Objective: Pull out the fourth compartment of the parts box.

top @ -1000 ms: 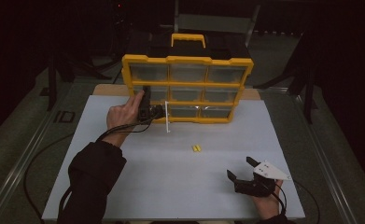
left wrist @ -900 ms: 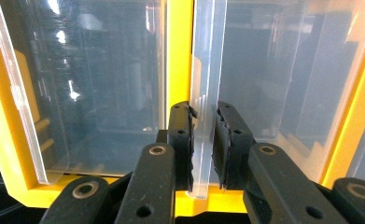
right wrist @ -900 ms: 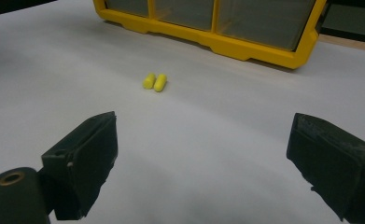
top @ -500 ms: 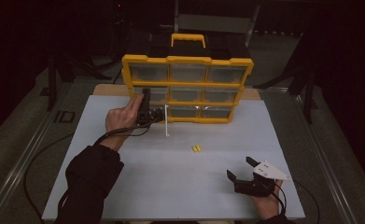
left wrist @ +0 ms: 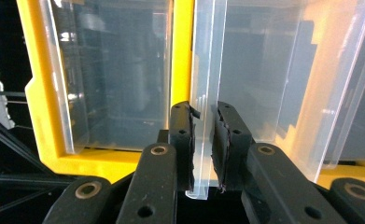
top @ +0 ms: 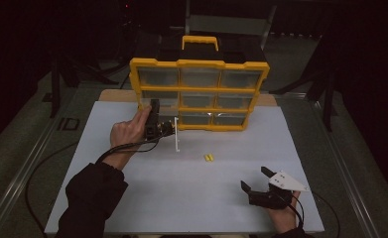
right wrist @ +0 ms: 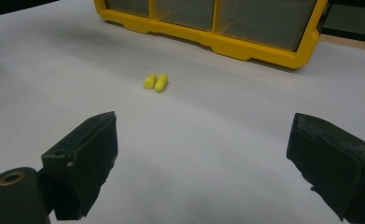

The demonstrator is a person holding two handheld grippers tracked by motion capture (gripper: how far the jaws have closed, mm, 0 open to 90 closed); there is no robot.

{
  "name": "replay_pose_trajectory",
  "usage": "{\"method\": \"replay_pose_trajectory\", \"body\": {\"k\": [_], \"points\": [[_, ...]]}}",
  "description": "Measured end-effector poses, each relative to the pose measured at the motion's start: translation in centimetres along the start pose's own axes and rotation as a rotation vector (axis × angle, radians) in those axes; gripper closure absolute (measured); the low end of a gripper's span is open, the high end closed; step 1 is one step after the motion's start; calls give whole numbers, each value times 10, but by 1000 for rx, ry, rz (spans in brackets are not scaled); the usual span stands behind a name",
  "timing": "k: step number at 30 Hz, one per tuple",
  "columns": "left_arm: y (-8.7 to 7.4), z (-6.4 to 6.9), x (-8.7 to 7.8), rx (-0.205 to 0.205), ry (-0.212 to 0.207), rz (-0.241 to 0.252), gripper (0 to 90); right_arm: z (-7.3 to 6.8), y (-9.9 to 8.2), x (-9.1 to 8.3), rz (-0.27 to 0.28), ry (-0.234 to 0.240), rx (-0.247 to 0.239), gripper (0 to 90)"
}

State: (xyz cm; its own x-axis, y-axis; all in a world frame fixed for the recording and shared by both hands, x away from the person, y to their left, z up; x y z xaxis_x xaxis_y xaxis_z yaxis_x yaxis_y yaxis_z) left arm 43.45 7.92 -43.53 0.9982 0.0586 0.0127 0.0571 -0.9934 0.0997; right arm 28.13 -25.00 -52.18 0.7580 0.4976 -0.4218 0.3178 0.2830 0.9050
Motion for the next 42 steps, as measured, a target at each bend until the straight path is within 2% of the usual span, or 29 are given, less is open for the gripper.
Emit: {"method": "replay_pose_trajectory", "body": {"k": [7,13,28,34,42], "points": [[-1,0,-10,-7,-3,2,796,-1,0,0,0,2,1,87],[-1,-1,-19,1,4,4,796,0,0,0,2,-1,1,87],[-5,-2,-45,22,-9,20,797,-1,0,0,5,1,2,87],[-7,2,-49,43,-2,32,793,-1,0,0,4,2,-2,87],[-7,1,-49,23,-17,35,785,-1,0,0,5,2,1,87]]}}
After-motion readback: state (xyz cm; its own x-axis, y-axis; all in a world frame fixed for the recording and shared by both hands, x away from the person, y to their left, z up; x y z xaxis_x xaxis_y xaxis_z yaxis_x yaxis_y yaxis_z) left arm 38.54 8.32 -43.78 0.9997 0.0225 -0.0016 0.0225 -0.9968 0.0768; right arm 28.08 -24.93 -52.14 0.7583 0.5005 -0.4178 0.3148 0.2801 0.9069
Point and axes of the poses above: each handheld gripper's, and its own axes: x roughly forward along the jaws, y roughly out of its top, z roughly to its right, the point moved 6 cm from there along x, roughly forward along the jaws, and after that the axes turned 4 degrees about -x, right-handed, at the moved point
